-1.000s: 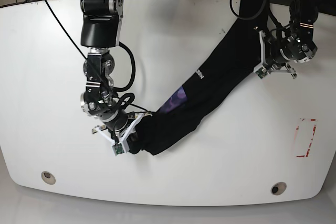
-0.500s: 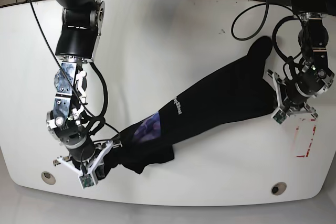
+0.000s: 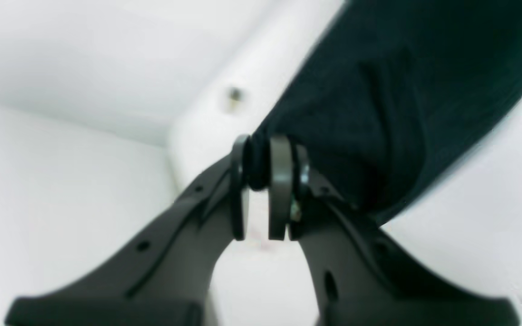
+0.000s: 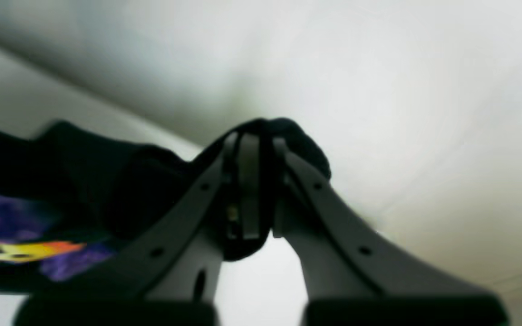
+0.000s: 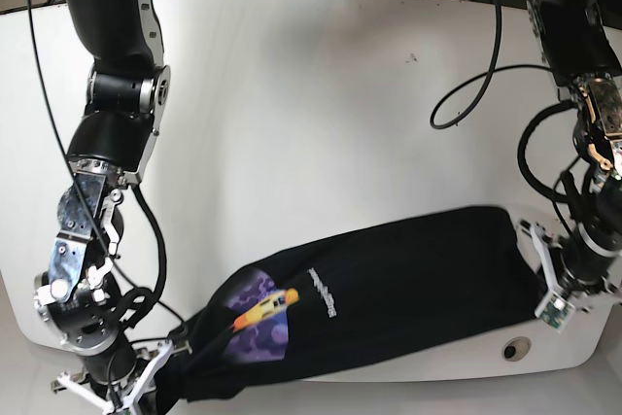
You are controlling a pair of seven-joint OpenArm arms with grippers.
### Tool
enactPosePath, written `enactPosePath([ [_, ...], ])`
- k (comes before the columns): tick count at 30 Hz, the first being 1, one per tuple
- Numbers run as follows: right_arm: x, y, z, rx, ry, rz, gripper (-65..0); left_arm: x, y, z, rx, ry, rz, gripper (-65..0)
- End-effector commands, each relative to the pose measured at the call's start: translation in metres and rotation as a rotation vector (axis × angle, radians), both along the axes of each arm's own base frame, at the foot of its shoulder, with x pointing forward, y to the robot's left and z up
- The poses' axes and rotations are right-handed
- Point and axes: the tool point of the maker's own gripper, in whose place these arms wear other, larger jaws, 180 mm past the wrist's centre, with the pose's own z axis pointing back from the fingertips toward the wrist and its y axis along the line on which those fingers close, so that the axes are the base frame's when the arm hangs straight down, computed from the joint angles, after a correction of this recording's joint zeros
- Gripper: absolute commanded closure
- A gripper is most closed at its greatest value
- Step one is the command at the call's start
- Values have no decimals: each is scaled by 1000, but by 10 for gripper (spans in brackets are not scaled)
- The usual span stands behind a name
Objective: Layout the t-shirt on the table in an organized manner, then fold the t-shirt properly
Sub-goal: 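Release with the left gripper and lift the t-shirt end with the right gripper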
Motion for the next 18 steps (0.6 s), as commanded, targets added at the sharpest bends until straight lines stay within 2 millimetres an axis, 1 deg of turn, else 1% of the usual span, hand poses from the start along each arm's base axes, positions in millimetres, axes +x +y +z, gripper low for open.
enactPosePath([
  [1,-1,-4,55,-18,-117,1,-6,2,22,59,6,-140,67,-43],
  [2,-1,-7,64,-24,-131,-6,-6,3,26,74,1,-174,84,-43],
  [4,-2,-11,82,-30,-155,-19,-6,2,34,97,-9,-223,111,-43],
  [7,-5,-19,105,-40,-186,-40,-6,0,42,129,-15,-288,139,-43],
  [9,-7,-25,118,-47,-203,-54,-6,-1,43,140,-16,-310,147,-43],
  [13,-12,-31,123,-78,-200,-67,-6,-2,44,143,-17,-314,148,-43],
  [15,-15,-31,121,-99,-190,-71,-6,-1,44,140,-16,-306,149,-43],
  [17,-18,-33,110,-118,-162,-79,-6,-1,44,127,-14,-276,149,-43],
  [18,-21,-34,102,-134,-150,-83,-6,0,43,115,-12,-248,148,-43],
])
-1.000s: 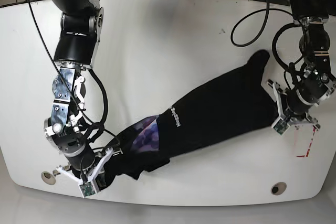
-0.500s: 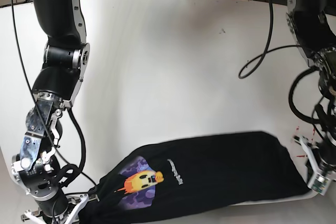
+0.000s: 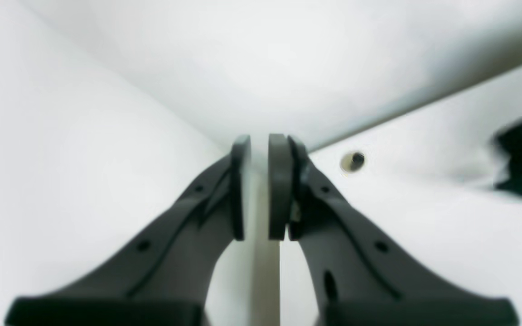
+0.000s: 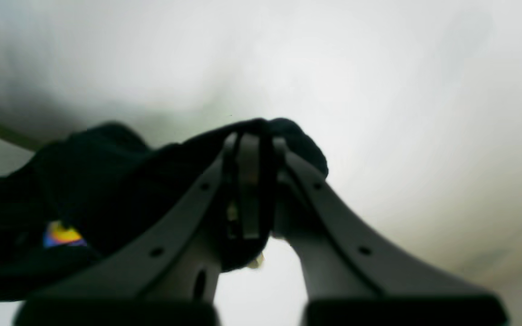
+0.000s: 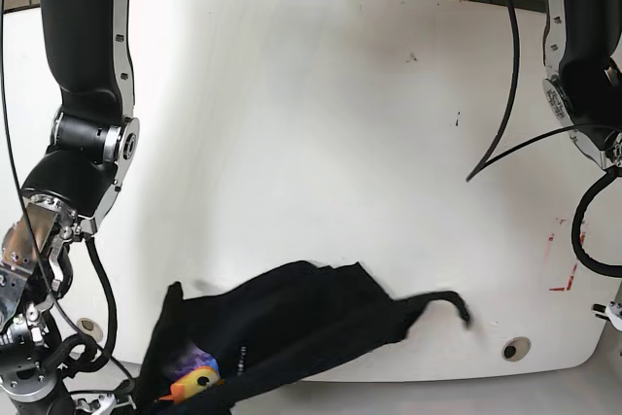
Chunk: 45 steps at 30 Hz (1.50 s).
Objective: Layout the t-shirt on the table in an organized manner, then fold the t-shirt properly
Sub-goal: 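Release with the left gripper and lift the t-shirt end with the right gripper, then move the left gripper down to the t-shirt's hanging fabric and grasp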
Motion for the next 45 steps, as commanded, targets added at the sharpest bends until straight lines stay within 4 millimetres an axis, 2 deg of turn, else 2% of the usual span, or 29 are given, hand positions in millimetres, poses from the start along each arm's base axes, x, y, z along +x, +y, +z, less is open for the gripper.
enactPosePath([
  [1,-10,2,8,-26,-43,12,-6,-2,1,-8,8,11,-3,-43],
  [7,-32,11,-60,-76,52,25,-6,-8,-1,-72,5,162,-8,-43],
  [11,-56,9,-114,-49,133,18,-6,-19,-3,-122,-1,281,-14,-43],
  [14,-72,11,-152,-9,202,16,-5,-26,-13,-154,-29,350,-33,-43],
  [20,-100,8,-207,47,316,-3,-5,-44,-31,-208,-84,459,-70,-43],
  [22,-108,8,-223,66,352,-9,-5,-49,-45,-224,-122,471,-104,-44],
  [28,-129,9,-258,71,440,-13,-3,-54,-84,-251,-224,491,-185,-46],
  [30,-137,10,-268,71,468,-13,-3,-54,-97,-259,-251,509,-207,-65],
  [32,-146,12,-281,75,503,-11,-3,-53,-108,-267,-279,528,-226,-111],
  [34,-158,20,-298,102,546,-4,-3,-51,-120,-277,-315,551,-245,-186],
  [38,-177,26,-323,123,615,-1,-3,-37,-139,-281,-383,559,-271,-310],
  [40,-195,30,-342,138,673,-1,-3,-30,-152,-284,-428,569,-291,-382],
  [45,-225,42,-369,161,754,23,-2,-7,-163,-278,-550,536,-260,-433],
])
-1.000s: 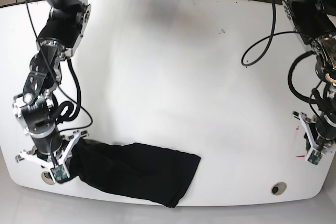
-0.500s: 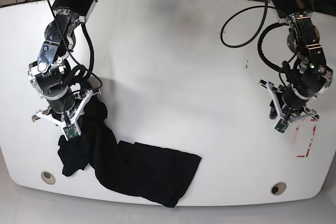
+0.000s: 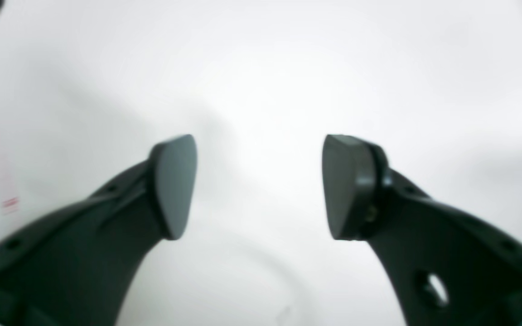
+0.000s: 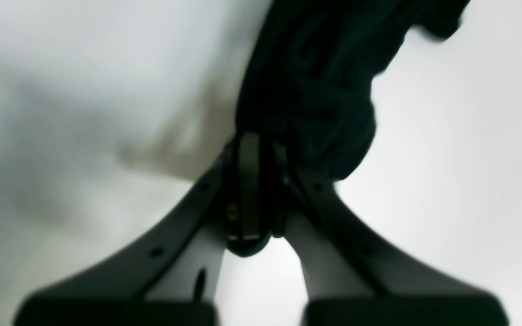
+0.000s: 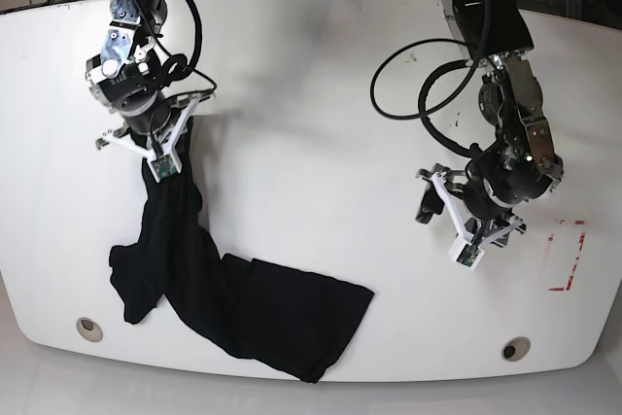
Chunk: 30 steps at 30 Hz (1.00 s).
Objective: Layout the t-shirt on the table in an organized manner, then fold the t-shirt properly
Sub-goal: 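Move the left gripper down to the t-shirt's hanging fabric and grasp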
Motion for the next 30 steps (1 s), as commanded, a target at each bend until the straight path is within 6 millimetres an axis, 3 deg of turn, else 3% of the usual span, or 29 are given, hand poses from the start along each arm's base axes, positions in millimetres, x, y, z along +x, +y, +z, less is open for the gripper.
enactPosePath([
  [1,-8,4,0,6,-15,25,-2,23,-8,26,-65,-84,16,-436],
  [8,-43,22,-24,71,35,49,-3,35,-16,28,-131,-118,25,-437],
  [19,-59,21,-34,74,76,38,-14,34,-18,16,-146,-86,26,-439],
  [21,-59,21,-34,74,76,37,-49,36,-21,14,-155,-78,24,-440],
  [27,-57,21,-33,75,72,37,-231,50,-54,9,-263,-58,12,-442],
  [30,-57,21,-34,75,73,37,-246,57,-64,0,-328,-31,63,-447],
])
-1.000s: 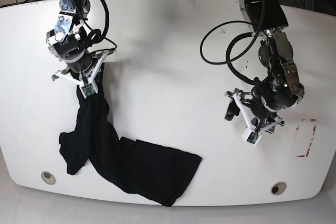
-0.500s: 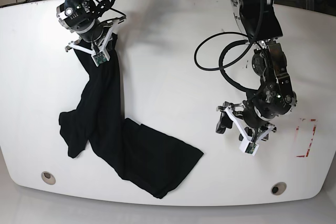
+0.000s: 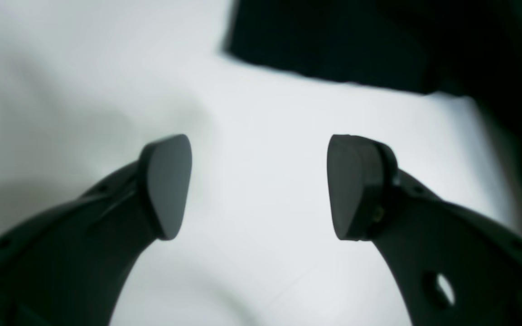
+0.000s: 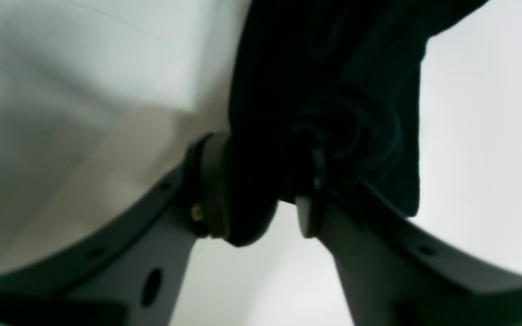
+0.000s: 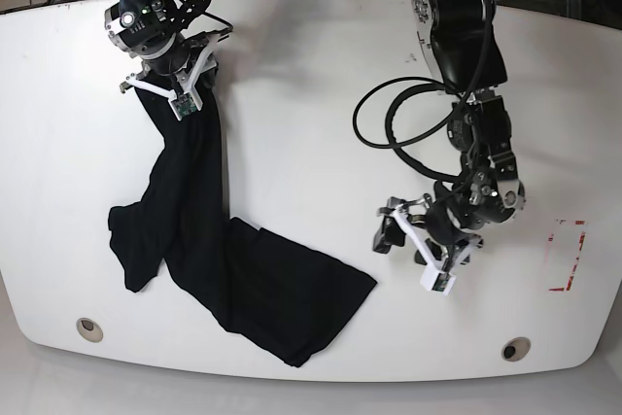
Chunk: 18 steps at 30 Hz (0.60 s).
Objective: Layout the t-shirt on the table in an organized manner, then fold the t-shirt properly
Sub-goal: 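Move the left gripper down to the t-shirt's hanging fabric and grasp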
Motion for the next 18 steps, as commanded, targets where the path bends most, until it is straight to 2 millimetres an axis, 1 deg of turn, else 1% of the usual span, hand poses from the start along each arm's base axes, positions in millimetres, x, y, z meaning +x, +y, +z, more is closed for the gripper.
enactPosePath([
  [1,7,0,8,5,-39,0,-247,16,-9,13,-61,-31,41,-456],
  [3,7,0,8,5,-39,0,-252,21,-12,6,-102,-8,87,-487],
  [5,7,0,8,5,-39,0,-252,25,-11,-2,-127,15,134,-519],
  [7,7,0,8,5,-39,0,-252,29,-12,-6,-134,17,158,-539],
  [8,7,0,8,5,-39,0,-252,29,-20,-8,-127,17,142,-543],
  [10,7,0,8,5,-39,0,-252,25,-42,-10,-99,7,77,-540],
  [11,7,0,8,5,-40,0,-252,22,-60,-8,-75,-6,22,-536],
  [13,7,0,9,5,-42,0,-252,16,-73,-8,-26,-25,-43,-525],
  [15,9,0,10,9,-50,1,-252,5,-87,-10,21,-50,-111,-507],
  [18,11,2,12,17,-70,4,-252,-6,-114,1,60,-129,-206,-478],
])
